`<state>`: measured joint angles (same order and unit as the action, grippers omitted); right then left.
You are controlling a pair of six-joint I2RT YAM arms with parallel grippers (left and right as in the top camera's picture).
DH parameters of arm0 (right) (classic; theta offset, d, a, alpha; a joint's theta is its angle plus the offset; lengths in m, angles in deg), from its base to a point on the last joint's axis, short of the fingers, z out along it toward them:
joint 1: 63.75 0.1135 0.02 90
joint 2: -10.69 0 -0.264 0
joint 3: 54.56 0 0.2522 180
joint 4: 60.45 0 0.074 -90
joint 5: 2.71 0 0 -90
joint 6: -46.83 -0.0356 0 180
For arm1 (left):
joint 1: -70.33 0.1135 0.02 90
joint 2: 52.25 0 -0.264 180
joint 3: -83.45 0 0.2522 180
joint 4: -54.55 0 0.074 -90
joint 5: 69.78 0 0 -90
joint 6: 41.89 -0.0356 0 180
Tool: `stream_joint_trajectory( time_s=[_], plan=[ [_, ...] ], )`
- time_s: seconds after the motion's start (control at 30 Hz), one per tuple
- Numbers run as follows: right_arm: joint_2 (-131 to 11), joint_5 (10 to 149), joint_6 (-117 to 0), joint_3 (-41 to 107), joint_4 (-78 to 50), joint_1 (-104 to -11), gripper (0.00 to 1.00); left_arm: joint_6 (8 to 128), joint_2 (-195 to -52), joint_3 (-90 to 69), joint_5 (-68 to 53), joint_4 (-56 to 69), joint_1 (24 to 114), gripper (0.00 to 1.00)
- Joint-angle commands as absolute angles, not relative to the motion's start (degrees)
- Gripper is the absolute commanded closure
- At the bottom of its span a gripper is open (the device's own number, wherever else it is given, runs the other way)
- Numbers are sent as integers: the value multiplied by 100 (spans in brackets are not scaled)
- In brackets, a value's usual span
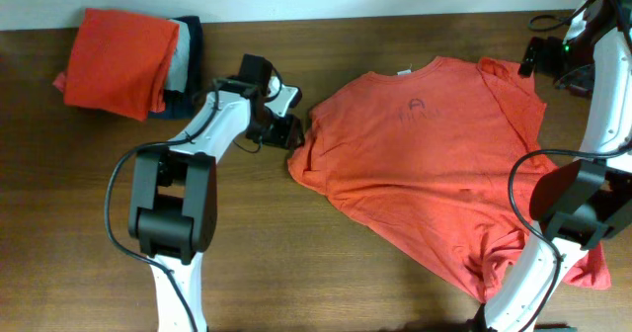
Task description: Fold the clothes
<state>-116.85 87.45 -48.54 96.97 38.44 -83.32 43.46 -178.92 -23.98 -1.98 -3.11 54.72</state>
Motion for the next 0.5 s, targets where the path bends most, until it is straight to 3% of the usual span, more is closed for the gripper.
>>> stream_joint_trajectory(
  time_s=[0.0, 0.27, 0.37, 0.47],
  plan=[
    [-11611, 8780, -4873, 9700, 3859, -8328, 1, 4421, -17969, -2481, -136, -271, 5323, 42],
    [-11611, 8778, -4873, 9700, 3857, -8328, 1, 4425, -17986, -2474, 148, -363, 5157, 44],
    [-11611, 8778, -4873, 9700, 3859, -8328, 1, 4423, -17986, -2474, 229, -396, 5146, 61],
    [-11611, 8778, -4876, 9700, 3859, -8328, 1, 4423, -17986, -2474, 229, -405, 5146, 67]
  ],
)
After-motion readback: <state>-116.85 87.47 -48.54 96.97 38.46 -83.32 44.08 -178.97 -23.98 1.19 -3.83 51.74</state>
